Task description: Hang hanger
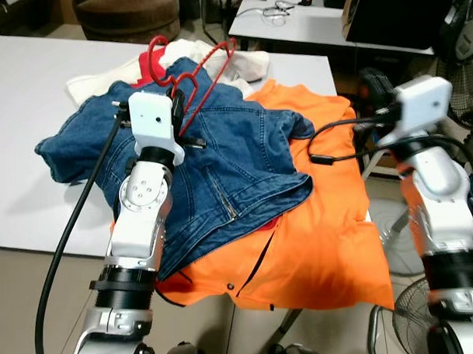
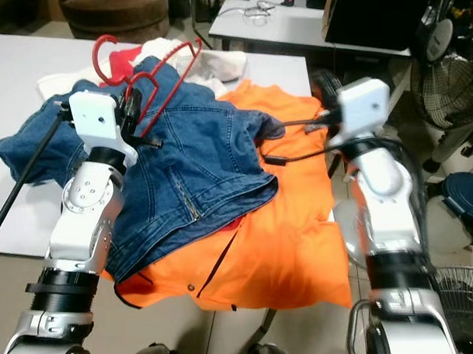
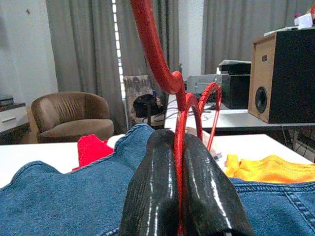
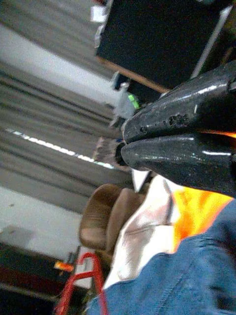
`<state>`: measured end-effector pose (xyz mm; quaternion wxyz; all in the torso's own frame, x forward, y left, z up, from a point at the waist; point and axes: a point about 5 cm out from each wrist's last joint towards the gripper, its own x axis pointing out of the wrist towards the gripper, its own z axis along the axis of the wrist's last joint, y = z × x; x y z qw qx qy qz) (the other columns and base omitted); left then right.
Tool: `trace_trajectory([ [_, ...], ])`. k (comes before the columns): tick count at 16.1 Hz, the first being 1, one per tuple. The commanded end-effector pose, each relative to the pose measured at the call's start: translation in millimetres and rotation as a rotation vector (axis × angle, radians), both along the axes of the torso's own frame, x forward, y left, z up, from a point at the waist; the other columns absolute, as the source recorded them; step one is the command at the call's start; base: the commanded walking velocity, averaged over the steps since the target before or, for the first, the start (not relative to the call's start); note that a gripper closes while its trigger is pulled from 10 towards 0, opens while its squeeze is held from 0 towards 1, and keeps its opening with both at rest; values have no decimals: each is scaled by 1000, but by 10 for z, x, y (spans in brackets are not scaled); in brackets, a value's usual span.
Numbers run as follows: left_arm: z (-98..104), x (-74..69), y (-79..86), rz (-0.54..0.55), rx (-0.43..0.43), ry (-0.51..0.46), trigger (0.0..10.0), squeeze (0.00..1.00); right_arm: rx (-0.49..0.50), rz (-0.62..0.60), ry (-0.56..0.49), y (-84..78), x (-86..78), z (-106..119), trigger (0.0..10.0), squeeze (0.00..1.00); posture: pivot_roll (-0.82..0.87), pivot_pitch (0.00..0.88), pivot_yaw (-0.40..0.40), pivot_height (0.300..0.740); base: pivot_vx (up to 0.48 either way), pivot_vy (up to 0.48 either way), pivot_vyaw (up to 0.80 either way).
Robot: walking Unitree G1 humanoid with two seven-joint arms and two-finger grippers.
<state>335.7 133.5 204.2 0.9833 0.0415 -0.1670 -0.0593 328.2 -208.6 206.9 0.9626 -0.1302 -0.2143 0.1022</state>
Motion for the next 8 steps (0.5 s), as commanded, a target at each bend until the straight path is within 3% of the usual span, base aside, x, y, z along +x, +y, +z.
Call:
trace_trajectory([
  [1,-20,-5,-31,-16,8,5,10000,0,-5,-6,33,13,-20,-71,10000,0,8,23,-23,740,0,0,0],
  [4,-41,-9,-19,-13,8,15,10000,0,43,6,139,154,-132,-447,10000,0,14,24,-24,740,0,0,0],
  [6,-47,-12,-12,-13,12,17,10000,0,68,14,173,236,-171,-561,10000,0,15,24,-23,740,0,0,0],
  [7,-56,-18,2,-11,17,18,10000,0,125,70,238,417,-269,-725,10000,0,20,27,-23,740,0,0,0],
  [8,-60,-21,10,-8,16,19,10000,0,115,123,280,573,-360,-840,10000,0,22,29,-24,740,0,0,0],
])
